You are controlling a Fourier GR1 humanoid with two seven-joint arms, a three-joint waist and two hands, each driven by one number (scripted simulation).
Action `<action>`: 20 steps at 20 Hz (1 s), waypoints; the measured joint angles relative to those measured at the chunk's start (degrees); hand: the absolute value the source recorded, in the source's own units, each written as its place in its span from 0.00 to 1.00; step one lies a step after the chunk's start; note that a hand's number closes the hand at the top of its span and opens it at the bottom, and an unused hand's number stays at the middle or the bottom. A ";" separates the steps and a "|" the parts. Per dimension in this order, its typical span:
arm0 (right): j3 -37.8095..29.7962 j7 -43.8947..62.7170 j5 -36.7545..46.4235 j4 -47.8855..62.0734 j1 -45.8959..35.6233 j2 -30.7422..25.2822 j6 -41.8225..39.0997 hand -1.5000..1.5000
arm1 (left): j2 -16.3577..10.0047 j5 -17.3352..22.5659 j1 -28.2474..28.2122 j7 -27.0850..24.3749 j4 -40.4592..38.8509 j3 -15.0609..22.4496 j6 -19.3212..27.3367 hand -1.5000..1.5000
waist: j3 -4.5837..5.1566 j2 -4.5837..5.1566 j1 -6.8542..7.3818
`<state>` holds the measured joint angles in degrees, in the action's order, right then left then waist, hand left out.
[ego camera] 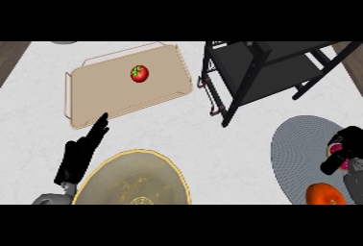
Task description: Pick the cupcake from the placemat and place it in the tiered shelf
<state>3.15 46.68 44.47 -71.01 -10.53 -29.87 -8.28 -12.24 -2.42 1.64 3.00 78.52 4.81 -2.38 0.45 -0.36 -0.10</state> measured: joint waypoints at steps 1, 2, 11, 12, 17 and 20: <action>-0.55 0.14 0.34 -1.17 0.53 -0.31 0.14 1.00 | 0.22 -0.30 -0.44 0.03 0.56 0.16 0.05 0.50 | -0.11 0.04 0.00; -0.65 1.00 1.05 -2.21 0.33 -0.09 0.04 1.00 | 0.40 -0.43 -0.05 -0.15 0.06 -0.02 -0.08 0.50 | -0.20 0.08 0.00; 2.41 -26.82 -6.15 -13.67 2.43 -7.30 -4.88 1.00 | -0.23 0.33 -1.09 0.52 1.07 -0.81 -1.12 0.50 | -0.50 -0.09 -0.47; 1.47 -29.93 -7.15 -14.72 3.36 -8.53 -4.70 1.00 | -0.23 0.25 -1.70 0.30 1.35 -0.72 -1.15 0.50 | -0.50 -0.06 -0.54; -6.31 -37.08 -12.23 -22.10 4.74 -14.67 -6.15 1.00 | 0.61 -0.68 -2.24 -1.02 1.06 -0.60 -0.19 0.50 | -0.53 -0.07 -0.91; -12.05 -38.26 -17.00 -24.79 3.13 -15.64 -6.80 1.00 | 0.24 -0.45 -1.97 -0.65 1.19 -1.05 -0.60 0.50 | -0.49 -0.04 -0.84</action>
<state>-8.91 8.42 27.47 -95.80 -7.40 -45.51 -15.09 -12.00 -2.87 -0.34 2.34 79.71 3.76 -2.98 -0.04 -0.40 -0.94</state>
